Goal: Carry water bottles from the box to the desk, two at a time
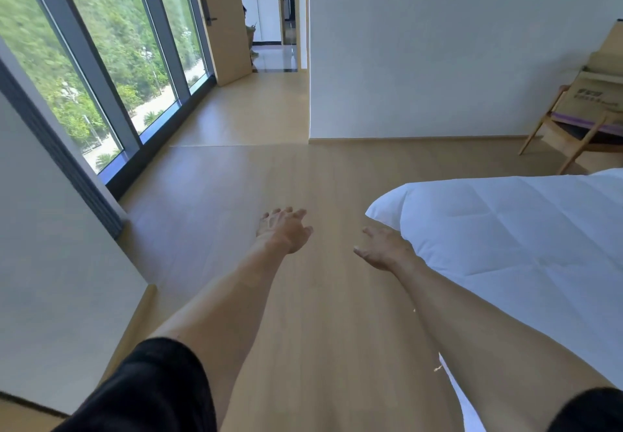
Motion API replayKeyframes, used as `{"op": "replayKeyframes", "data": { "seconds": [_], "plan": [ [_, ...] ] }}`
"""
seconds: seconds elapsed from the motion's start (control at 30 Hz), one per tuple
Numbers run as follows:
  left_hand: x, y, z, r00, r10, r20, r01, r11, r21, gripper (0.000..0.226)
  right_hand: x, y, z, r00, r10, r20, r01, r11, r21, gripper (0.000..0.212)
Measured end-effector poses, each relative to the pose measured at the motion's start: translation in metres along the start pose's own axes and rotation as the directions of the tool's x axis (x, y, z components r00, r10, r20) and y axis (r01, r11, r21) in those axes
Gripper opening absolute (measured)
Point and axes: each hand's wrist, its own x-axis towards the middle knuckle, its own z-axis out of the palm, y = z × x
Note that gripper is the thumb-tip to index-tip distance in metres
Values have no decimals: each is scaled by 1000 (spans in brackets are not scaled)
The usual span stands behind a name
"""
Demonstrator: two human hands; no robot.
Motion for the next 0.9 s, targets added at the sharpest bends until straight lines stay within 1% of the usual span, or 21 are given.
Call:
{"op": "replayKeyframes", "data": {
  "seconds": [0.13,0.2,0.27,0.43,0.63,0.77,0.9],
  "plan": [
    [79,12,-18,1000,13,-21,-13,1000,-4,57,75,3,-31,1000,-8,11,9,999,-53,64],
    [112,16,-21,1000,20,-19,-20,1000,-2,58,106,3,-42,1000,-11,14,12,999,-33,62],
    [147,20,-24,1000,31,-8,-30,1000,5,58,137,2,-54,1000,-11,0,11,1000,-18,61],
    [237,27,-32,995,98,0,-98,995,23,60,212,-2,-84,998,-5,-68,2,999,-50,59],
    [370,36,-51,980,196,-27,-196,981,-2,60,323,-14,-131,986,73,-147,-84,994,-70,61],
    [462,31,-68,965,260,-20,-260,965,-19,60,403,-31,-161,979,139,-152,-153,985,-84,64],
    [551,24,-93,952,306,-9,-307,952,-13,61,476,-48,-188,971,176,-161,-190,979,-77,64]
  ]
}}
